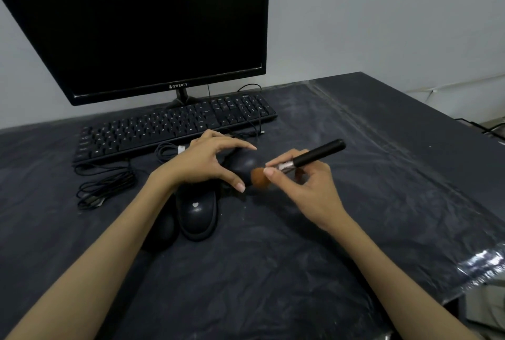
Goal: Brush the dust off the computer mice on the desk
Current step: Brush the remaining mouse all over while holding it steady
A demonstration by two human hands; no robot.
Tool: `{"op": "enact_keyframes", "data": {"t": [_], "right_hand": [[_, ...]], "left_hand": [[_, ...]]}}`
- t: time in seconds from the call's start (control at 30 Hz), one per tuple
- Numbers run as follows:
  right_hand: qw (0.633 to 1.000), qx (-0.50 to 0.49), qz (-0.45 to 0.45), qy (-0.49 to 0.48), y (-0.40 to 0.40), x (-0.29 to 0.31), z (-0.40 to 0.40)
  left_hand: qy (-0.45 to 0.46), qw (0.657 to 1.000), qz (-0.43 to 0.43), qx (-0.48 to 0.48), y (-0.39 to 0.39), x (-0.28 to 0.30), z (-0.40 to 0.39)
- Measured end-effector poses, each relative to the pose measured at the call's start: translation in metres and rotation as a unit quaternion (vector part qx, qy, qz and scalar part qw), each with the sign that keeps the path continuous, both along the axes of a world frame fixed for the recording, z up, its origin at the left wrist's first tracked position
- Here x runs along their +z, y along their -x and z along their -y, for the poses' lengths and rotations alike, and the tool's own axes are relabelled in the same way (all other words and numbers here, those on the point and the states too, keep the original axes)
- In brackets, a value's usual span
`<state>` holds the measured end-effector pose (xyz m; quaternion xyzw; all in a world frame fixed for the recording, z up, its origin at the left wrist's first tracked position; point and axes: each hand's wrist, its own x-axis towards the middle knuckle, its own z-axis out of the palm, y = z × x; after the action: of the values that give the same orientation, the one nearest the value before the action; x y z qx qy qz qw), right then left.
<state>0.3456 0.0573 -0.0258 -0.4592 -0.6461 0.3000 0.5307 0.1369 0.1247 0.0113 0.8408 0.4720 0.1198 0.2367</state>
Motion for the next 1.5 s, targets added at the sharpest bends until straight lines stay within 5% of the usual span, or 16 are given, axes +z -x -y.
{"op": "enact_keyframes", "data": {"t": [0.23,0.33,0.43,0.53,0.6,0.73,0.8,0.9,1.1,1.27,1.5], "right_hand": [[0.989,-0.141,0.049,0.020,-0.014,-0.005,-0.011],[0.996,-0.077,-0.043,0.026,-0.007,0.000,-0.006],[0.998,-0.015,-0.019,0.050,0.001,-0.002,-0.004],[0.989,-0.127,0.067,0.029,-0.008,-0.007,-0.013],[0.984,-0.169,0.046,0.029,-0.015,-0.006,-0.014],[0.990,-0.059,-0.092,0.089,-0.009,0.000,-0.009],[0.991,-0.026,-0.069,0.111,-0.006,-0.001,-0.010],[0.989,-0.103,0.042,0.100,-0.012,-0.003,-0.014],[0.989,-0.050,-0.111,0.085,-0.003,-0.003,-0.009],[0.992,0.061,-0.039,0.101,0.002,-0.002,-0.002],[0.988,-0.036,-0.124,0.085,-0.009,0.000,-0.011]], "left_hand": [[0.003,1.000,0.012,0.000,0.004,-0.005,-0.001],[0.005,1.000,0.002,-0.001,0.000,-0.001,0.002],[0.006,1.000,-0.007,-0.002,-0.004,0.000,0.003],[-0.009,1.000,-0.016,-0.015,-0.001,-0.006,0.001],[-0.006,1.000,-0.011,-0.015,0.000,-0.006,0.001],[-0.016,1.000,-0.007,-0.026,0.000,-0.004,0.001],[-0.016,0.999,-0.001,-0.029,0.003,-0.006,-0.002],[-0.014,0.999,0.008,-0.036,0.010,-0.011,-0.005],[-0.004,0.998,0.054,-0.034,0.018,-0.011,-0.003],[0.004,0.998,0.061,-0.035,0.017,-0.012,-0.002],[0.035,0.993,0.111,-0.030,0.021,-0.015,-0.006]]}}
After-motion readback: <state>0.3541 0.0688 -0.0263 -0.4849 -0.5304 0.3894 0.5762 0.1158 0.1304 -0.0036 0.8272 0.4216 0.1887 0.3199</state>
